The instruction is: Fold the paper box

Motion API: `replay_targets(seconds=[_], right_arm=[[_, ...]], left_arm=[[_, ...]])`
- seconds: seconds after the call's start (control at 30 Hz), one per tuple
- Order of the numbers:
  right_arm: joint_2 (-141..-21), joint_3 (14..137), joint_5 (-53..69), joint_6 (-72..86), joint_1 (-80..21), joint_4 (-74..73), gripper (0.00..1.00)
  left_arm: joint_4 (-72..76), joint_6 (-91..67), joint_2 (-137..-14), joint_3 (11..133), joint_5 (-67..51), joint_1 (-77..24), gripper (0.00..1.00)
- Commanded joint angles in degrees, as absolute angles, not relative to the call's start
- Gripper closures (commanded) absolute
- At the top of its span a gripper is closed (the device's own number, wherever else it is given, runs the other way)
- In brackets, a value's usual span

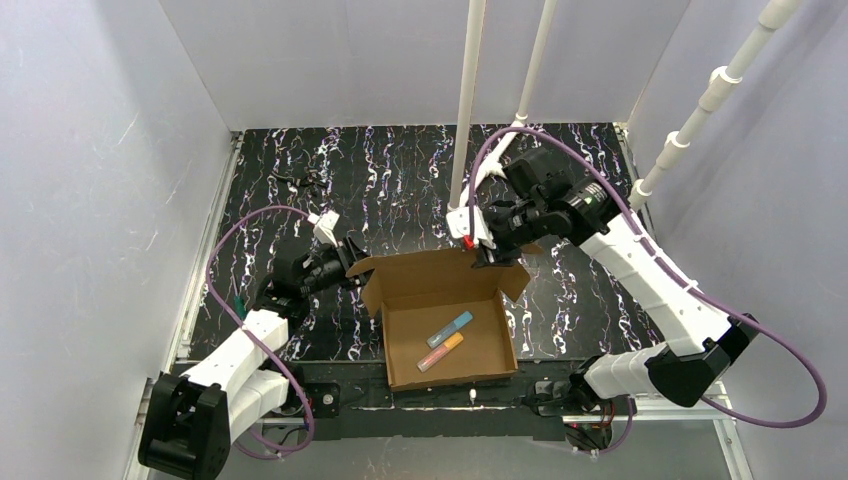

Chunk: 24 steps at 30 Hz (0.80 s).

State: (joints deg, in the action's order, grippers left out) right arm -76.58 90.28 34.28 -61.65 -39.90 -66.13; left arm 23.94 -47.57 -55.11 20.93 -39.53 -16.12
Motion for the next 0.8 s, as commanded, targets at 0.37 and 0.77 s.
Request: replay_targets(seconds=[0.37, 0.77], right_arm=[[-77.2, 87.6, 23.3, -61.5, -46.7, -61.9, 0.99], [-77.1, 94.1, 11.4, -55.5, -41.7, -51.3, 0.99]], left_arm=[[23.7, -47.5, -54.5, 24.4, -38.5, -17.0, 0.58], [1.0, -37.6, -44.0, 33.1, -19.8, -16.3, 0.45]])
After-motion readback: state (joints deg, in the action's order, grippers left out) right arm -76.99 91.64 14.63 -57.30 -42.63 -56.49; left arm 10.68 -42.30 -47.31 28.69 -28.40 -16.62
